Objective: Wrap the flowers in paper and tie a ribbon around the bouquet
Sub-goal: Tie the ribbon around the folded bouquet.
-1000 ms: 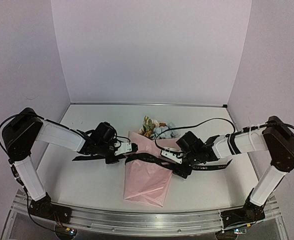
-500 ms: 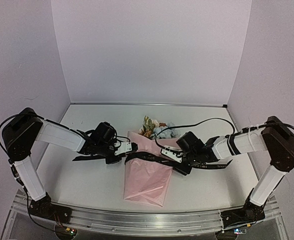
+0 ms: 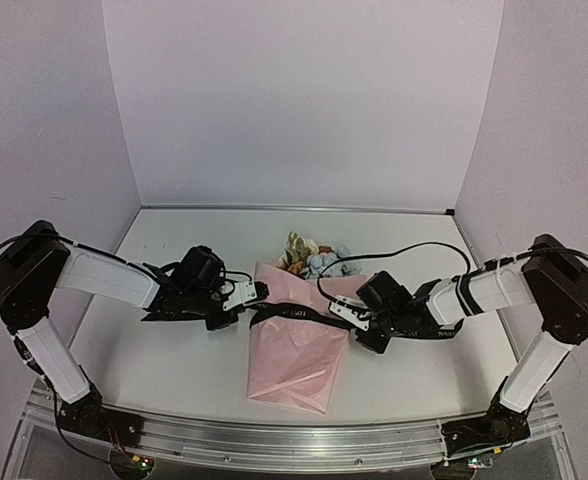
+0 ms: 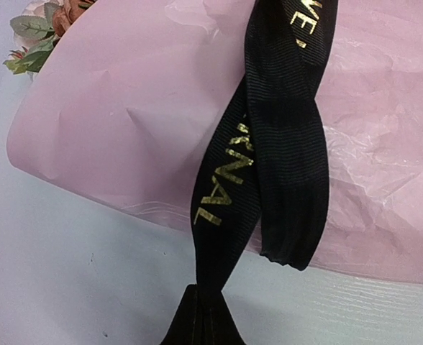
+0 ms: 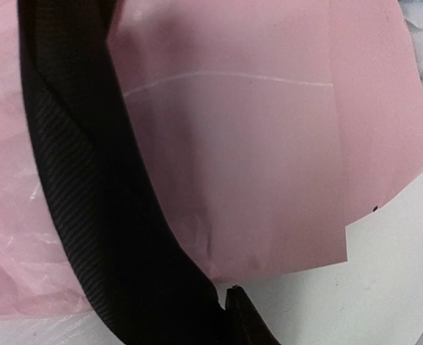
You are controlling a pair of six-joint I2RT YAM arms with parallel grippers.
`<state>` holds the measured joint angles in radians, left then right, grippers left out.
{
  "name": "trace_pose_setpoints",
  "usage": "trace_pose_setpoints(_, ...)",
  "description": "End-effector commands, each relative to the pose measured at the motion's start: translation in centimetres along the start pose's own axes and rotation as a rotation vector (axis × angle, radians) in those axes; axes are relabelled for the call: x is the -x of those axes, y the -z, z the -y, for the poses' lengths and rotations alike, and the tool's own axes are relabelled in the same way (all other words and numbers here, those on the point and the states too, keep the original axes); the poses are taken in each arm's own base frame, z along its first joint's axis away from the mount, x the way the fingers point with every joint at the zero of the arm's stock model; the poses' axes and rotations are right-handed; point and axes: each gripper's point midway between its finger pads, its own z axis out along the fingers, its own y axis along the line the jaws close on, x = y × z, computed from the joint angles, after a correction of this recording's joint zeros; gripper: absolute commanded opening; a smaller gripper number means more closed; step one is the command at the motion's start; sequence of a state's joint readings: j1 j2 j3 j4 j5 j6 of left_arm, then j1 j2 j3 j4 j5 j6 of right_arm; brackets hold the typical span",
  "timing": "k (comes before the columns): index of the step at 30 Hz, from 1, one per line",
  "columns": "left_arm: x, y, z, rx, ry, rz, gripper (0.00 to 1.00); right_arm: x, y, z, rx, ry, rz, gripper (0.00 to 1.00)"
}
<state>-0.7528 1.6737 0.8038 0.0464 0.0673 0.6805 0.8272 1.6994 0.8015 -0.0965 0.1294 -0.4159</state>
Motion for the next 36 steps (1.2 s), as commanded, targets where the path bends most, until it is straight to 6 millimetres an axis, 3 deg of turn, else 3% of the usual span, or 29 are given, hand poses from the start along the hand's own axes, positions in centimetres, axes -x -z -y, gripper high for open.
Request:
trace_pose_setpoints(1,0.9,1.0,-1.1,0.053,0.023,0.033,0.0,0.1,0.9,0.7,-0.031,-0.055,0.018,0.11)
trace_pose_setpoints(5,1.2,1.2,-1.4,0.062,0.048,0.042,0.0,0.0,1.5,1.5,-0.07,-0.093,0.005,0.0)
trace_pose_setpoints(9,1.0,1.3,-3.0,0.144,0.166,-0.017,0.0,-0.8,2.7,2.6,-0.109,-0.17,-0.076,0.0)
trace_pose_setpoints(14,-0.1,2.1,-5.0,0.259,0.638,-0.114,0.0,-3.4,3.9,3.6,-0.173,-0.382,-0.215,0.0)
trace_pose_setpoints(17,-1.3,2.5,-4.6,0.281,0.892,-0.164,0.0,-5.7,3.9,4.0,-0.178,-0.654,-0.262,0.0)
trace_pose_setpoints(21,-4.7,3.1,-3.8,0.288,1.234,-0.224,0.0,-10.3,4.1,4.3,-0.196,-1.002,-0.326,0.0)
trace_pose_setpoints(25,-10.4,5.1,-3.5,0.241,1.61,-0.214,0.0,-15.6,4.6,4.5,-0.229,-1.322,-0.342,0.0)
trace_pose_setpoints(31,-17.1,9.2,-5.9,0.319,1.887,-0.15,0.0,-18.7,6.4,5.6,-0.243,-1.602,-0.278,0.0)
trace_pose_setpoints(36,-18.4,10.4,-7.2,0.35,1.927,-0.116,0.0,-19.7,7.1,6.6,-0.229,-1.743,-0.229,0.0)
